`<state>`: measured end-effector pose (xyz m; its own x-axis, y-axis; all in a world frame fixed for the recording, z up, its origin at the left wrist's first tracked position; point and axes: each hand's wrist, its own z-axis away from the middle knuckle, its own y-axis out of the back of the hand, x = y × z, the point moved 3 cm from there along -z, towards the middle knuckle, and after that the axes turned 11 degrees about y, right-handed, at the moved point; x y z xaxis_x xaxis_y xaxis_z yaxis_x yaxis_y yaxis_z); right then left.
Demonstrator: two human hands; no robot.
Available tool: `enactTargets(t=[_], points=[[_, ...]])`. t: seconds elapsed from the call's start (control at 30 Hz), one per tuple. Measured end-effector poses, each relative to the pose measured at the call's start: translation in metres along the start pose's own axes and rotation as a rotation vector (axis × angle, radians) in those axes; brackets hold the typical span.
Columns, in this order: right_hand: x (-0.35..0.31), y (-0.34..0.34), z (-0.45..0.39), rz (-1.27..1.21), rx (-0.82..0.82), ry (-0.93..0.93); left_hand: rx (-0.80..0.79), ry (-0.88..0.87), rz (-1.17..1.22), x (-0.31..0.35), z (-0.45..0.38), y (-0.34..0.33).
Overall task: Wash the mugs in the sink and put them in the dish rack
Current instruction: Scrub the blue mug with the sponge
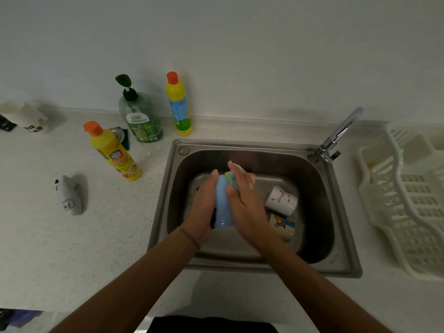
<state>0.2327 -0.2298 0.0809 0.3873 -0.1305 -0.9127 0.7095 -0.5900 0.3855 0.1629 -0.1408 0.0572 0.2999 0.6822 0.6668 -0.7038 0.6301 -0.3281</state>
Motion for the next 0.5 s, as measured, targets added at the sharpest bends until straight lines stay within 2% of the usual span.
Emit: enactTargets(t=[0.17, 0.23, 0.3, 0.4, 0.5], points=[[0.005, 0.005, 0.003, 0.143, -0.329, 0.149, -0.070, 0.113, 0.034, 0.016, 0.005, 0.003], [0.009, 0.008, 0.002, 0.239, -0.332, 0.200, -0.051, 0.153, 0.006, 0.015, 0.004, 0.007], [0.013, 0.009, 0.001, 0.312, -0.264, 0.232, -0.037, 0.170, -0.035, 0.015, 0.005, 0.007], [0.019, 0.008, 0.002, 0.251, -0.175, 0.230, 0.083, 0.034, -0.177, 0.015, 0.001, 0.005], [0.024, 0.011, 0.007, 0.225, -0.087, 0.271, 0.353, -0.311, -0.476, 0.009, -0.007, 0.016]])
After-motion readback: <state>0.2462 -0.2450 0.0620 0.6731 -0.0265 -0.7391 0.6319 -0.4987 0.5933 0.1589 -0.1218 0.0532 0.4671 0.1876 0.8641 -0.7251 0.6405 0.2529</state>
